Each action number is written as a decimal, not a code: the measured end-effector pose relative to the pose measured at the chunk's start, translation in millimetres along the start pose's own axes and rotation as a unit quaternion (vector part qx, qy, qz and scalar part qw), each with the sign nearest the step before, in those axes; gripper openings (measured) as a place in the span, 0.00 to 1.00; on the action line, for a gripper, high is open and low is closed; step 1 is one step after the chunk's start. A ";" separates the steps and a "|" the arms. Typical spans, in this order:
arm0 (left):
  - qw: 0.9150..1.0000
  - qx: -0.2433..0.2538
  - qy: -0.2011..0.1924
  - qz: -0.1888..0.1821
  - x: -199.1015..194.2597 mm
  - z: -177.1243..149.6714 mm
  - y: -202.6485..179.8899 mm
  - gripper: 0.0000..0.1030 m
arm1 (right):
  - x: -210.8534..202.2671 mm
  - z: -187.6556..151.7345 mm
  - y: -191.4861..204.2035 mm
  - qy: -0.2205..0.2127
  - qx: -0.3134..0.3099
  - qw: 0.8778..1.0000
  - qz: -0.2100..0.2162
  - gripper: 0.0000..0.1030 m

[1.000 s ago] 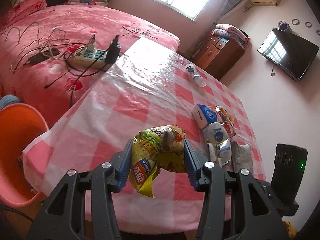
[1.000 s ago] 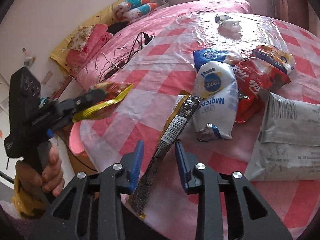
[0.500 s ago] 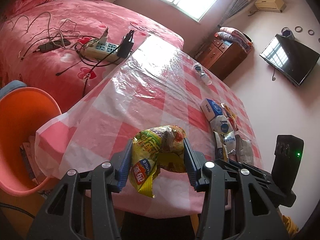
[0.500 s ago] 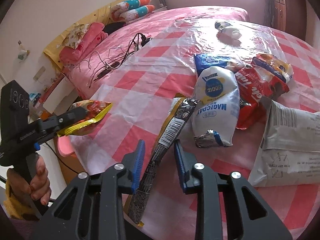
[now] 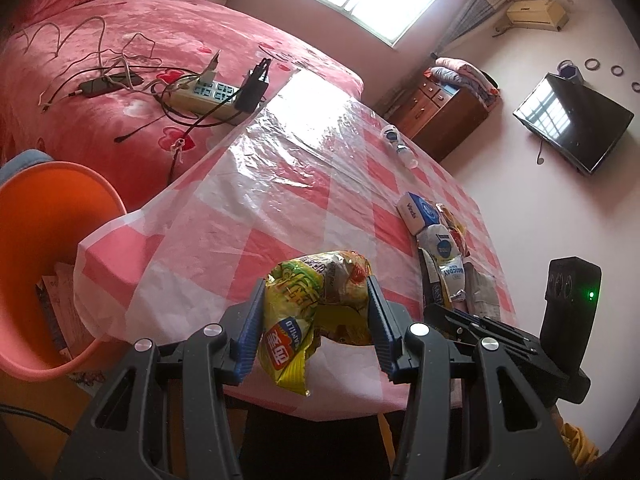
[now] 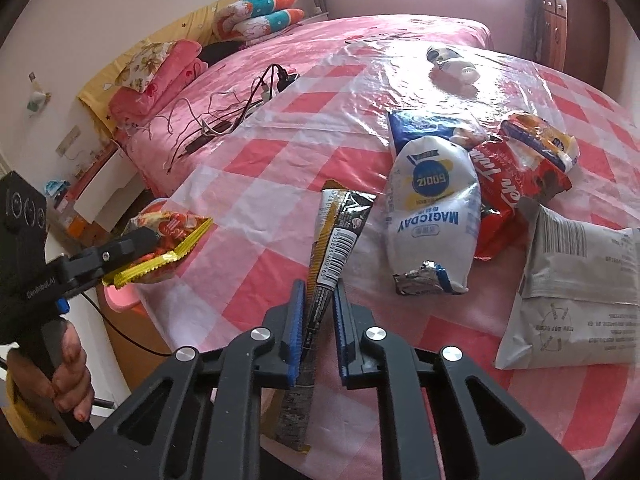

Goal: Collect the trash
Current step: 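Carry yellow bag and dark strip wrapper to the orange bucket, open both tools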

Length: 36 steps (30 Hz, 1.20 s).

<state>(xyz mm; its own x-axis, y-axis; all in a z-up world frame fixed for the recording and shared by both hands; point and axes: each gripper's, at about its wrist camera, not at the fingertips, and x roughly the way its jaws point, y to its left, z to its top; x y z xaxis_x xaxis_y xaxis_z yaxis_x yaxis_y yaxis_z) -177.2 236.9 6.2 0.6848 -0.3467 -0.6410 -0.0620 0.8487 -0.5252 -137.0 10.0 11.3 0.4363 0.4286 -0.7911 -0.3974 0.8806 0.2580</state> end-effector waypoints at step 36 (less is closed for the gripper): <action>0.966 -0.171 -0.128 0.147 -94.0 17.1 170.6 0.50 | 92.0 105.9 207.8 0.088 -0.073 0.966 0.234 0.12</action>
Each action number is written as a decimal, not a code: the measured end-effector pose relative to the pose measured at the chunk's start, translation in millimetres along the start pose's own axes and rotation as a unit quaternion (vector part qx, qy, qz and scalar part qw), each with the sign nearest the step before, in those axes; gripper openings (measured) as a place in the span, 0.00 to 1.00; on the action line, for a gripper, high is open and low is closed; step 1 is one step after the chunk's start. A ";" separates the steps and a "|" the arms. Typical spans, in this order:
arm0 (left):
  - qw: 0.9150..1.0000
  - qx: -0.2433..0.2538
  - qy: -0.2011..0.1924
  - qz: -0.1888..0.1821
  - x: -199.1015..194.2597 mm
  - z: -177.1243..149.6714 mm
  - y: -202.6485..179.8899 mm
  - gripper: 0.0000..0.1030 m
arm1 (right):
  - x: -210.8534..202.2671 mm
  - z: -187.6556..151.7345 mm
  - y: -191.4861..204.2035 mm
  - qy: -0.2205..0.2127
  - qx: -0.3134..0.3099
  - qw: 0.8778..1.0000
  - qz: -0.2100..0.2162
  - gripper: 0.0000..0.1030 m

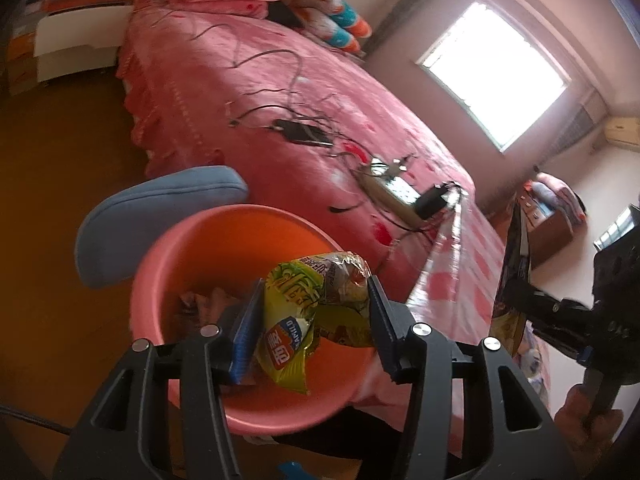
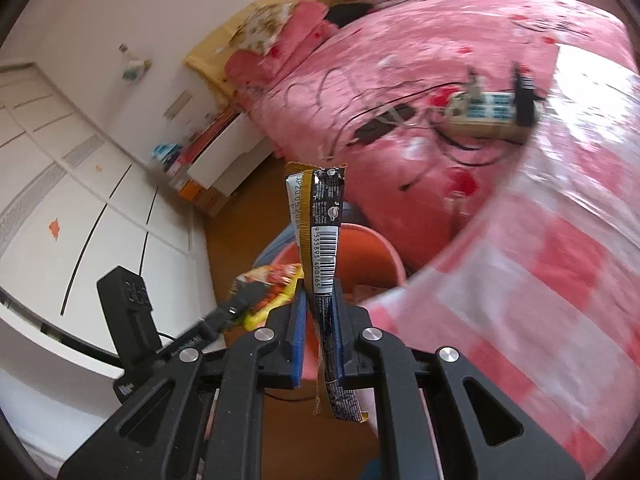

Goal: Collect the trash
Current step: 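Carry yellow bag and dark strip wrapper to the orange bucket, open both tools, then move both open tools back over the trash on the table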

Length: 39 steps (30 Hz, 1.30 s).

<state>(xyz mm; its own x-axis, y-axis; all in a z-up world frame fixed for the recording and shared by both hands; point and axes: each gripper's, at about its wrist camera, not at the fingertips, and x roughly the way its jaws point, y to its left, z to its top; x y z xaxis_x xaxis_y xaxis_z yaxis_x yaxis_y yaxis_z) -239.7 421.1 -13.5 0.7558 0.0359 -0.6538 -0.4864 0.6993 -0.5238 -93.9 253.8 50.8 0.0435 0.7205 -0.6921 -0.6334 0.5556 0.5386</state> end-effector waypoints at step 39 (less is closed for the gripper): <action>0.996 0.089 -0.009 -0.010 -5.7 -8.8 -76.3 0.87 | -112.9 -86.7 -72.2 -0.183 0.030 0.962 -0.202 0.87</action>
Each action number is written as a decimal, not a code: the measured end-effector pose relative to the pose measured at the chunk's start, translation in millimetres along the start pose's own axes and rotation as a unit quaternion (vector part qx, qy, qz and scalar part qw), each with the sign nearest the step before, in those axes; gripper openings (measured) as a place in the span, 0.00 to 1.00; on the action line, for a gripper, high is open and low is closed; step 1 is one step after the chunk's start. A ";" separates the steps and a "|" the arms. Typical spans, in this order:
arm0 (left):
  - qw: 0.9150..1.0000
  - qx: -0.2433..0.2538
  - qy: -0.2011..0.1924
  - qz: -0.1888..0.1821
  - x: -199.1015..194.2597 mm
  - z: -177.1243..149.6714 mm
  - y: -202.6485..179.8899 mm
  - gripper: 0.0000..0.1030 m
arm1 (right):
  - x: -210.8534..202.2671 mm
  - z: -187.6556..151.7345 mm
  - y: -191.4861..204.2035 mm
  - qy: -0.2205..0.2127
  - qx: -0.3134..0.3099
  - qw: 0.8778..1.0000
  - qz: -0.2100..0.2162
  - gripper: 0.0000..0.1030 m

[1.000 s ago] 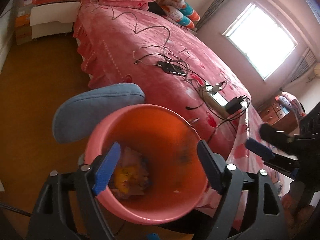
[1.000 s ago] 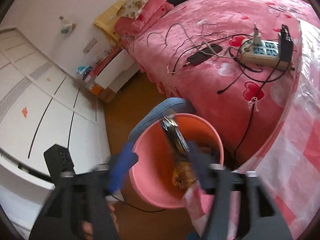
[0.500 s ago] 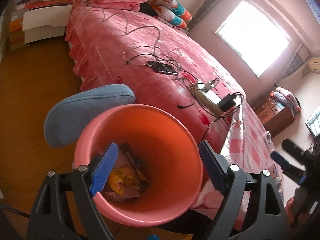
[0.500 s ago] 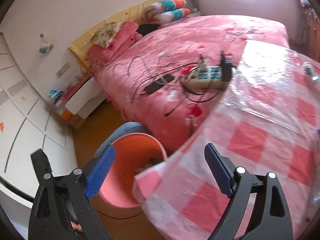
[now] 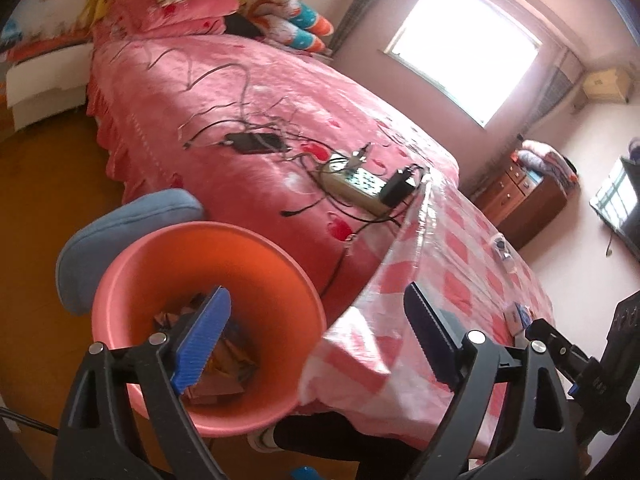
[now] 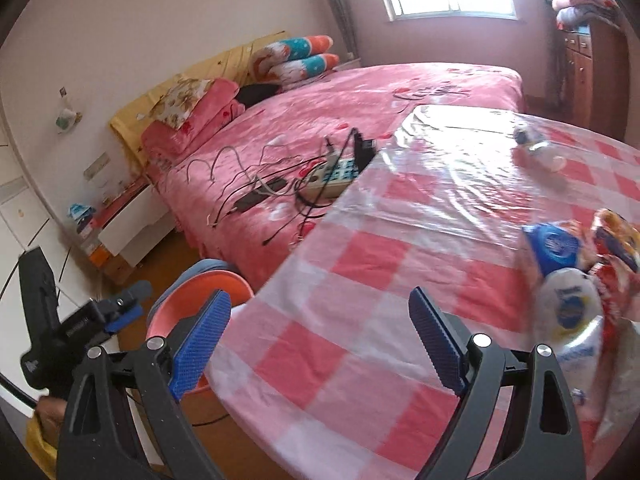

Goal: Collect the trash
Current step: 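Move both open tools back over the trash on the table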

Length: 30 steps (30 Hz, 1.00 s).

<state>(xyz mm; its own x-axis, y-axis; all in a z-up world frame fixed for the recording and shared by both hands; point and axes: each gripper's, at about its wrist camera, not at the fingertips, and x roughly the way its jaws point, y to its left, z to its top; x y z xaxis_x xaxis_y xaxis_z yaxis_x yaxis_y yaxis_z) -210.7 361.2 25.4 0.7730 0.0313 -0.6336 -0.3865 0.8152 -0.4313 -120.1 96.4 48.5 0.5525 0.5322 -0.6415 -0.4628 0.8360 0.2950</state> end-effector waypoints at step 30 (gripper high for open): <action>0.984 0.165 0.040 -0.062 16.5 4.3 -262.1 0.88 | -120.2 2.2 -173.4 -0.134 0.110 0.982 -0.078 0.87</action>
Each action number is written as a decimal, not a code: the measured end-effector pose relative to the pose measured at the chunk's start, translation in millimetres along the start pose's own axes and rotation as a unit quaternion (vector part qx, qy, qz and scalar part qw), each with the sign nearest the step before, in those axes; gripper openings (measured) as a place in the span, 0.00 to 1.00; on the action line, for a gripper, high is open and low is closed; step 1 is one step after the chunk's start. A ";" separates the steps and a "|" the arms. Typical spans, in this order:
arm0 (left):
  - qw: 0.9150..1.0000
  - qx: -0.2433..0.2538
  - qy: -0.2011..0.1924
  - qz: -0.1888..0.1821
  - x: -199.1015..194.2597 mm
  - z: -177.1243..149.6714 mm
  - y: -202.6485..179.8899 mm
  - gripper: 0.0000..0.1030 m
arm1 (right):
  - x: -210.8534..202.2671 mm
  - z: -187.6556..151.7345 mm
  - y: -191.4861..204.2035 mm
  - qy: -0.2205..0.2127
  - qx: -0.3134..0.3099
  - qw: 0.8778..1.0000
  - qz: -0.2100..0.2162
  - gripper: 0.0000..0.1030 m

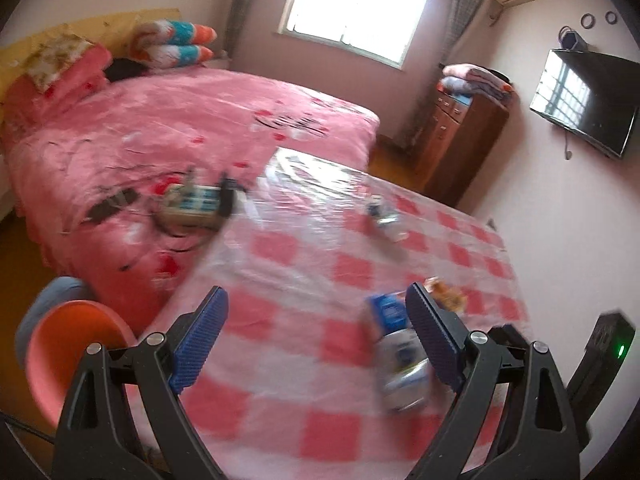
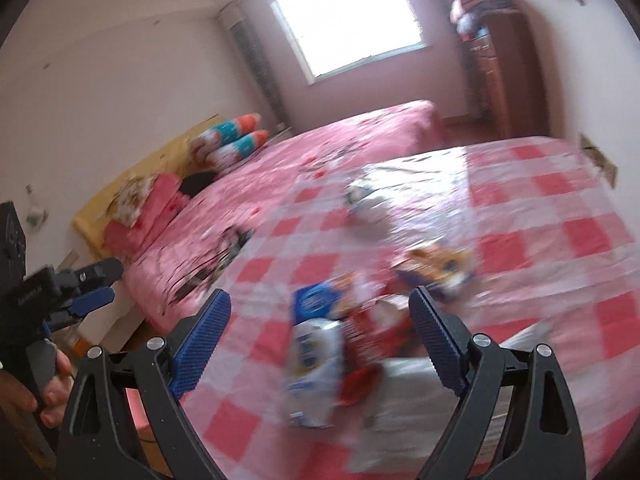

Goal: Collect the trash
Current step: 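Move both open tools back over the trash on the table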

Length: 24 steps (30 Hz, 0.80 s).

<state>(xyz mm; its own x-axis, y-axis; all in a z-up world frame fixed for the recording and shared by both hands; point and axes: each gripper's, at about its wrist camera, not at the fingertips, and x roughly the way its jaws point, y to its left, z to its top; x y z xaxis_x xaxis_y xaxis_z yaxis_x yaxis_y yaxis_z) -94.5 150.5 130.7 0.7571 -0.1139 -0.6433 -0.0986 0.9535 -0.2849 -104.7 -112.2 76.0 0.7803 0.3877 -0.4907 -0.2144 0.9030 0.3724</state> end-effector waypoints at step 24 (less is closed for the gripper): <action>0.990 -0.037 0.125 0.048 272.6 71.8 -110.8 0.88 | -15.6 17.8 -118.7 0.006 0.133 0.991 -0.021 0.87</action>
<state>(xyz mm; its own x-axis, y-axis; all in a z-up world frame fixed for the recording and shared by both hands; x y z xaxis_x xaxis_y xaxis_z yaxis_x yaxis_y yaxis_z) 169.2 33.9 37.9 0.5602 -0.0984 -0.8225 -0.2165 0.9410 -0.2600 -81.0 -228.8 53.5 0.7785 0.3543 -0.5181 -0.0180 0.8377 0.5458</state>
